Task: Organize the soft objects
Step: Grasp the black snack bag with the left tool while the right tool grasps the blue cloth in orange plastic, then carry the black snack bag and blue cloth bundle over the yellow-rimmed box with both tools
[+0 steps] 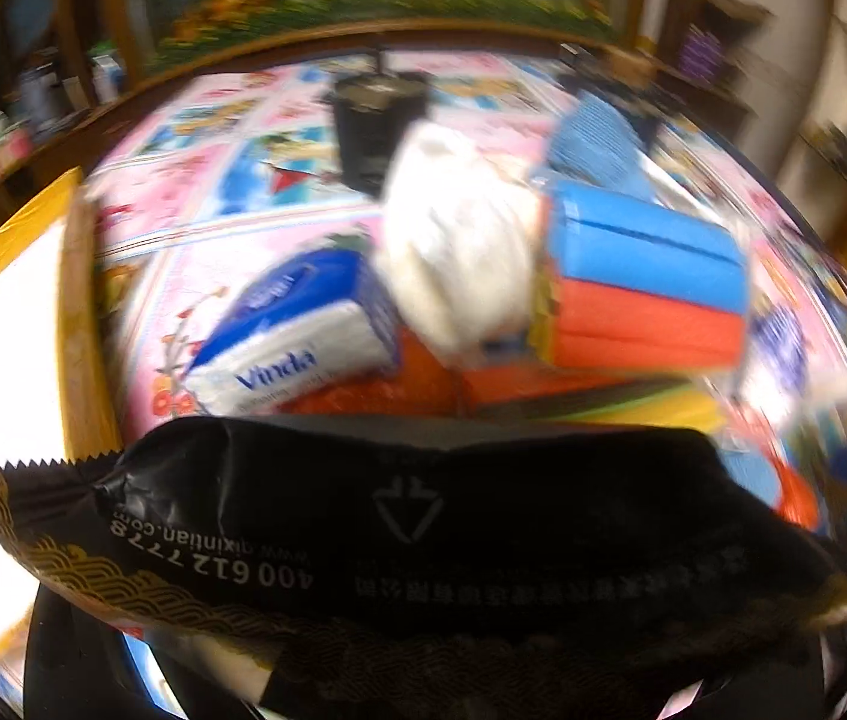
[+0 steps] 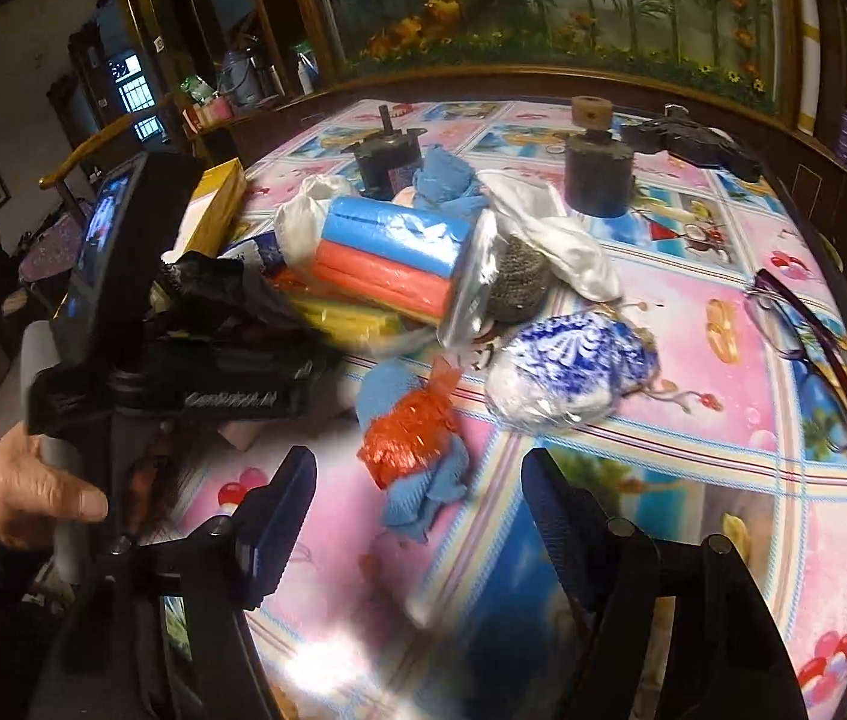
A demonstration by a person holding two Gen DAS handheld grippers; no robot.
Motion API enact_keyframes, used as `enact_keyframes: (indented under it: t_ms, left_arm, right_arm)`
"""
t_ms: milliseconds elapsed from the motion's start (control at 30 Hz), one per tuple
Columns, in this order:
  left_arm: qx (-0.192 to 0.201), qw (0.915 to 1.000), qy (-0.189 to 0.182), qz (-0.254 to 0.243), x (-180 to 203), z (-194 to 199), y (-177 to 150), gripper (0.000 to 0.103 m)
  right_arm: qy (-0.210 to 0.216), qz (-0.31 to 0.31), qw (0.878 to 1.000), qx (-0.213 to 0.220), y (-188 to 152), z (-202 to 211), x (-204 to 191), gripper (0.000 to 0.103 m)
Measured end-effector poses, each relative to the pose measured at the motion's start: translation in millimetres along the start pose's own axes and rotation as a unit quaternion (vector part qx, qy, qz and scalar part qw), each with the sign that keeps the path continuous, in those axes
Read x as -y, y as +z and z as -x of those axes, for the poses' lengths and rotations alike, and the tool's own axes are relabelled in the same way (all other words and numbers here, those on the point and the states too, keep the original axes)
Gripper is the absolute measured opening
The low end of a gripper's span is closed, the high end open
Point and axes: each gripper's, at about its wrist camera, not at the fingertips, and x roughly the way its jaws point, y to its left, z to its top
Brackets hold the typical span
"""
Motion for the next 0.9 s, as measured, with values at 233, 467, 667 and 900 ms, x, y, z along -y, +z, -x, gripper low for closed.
enact_keyframes:
  t_ms: [233, 467, 667, 900]
  left_arm:
    - [-0.01, 0.9984, -0.056, -0.007, -14.8, 31.8, -29.5, 0.103]
    - [0.008, 0.9938, -0.11, -0.011, -40.8, 63.9, -52.6, 0.103]
    - [0.049, 0.9906, -0.127, -0.01, -51.9, 80.7, -29.5, 0.103]
    - [0.042, 0.9883, -0.143, -0.032, -53.9, 64.3, 17.8, 0.103]
  right_arm:
    - [-0.011, 0.002, 0.999, -0.031, 5.0, -28.3, -7.2, 0.04]
    - [-0.004, -0.005, 1.0, -0.007, -3.4, -9.5, -9.2, 0.039]
    - [0.011, -0.028, 0.999, 0.009, -11.7, -1.4, -3.8, 0.039]
    - [0.026, -0.054, 0.998, 0.019, -15.8, 0.3, 6.6, 0.039]
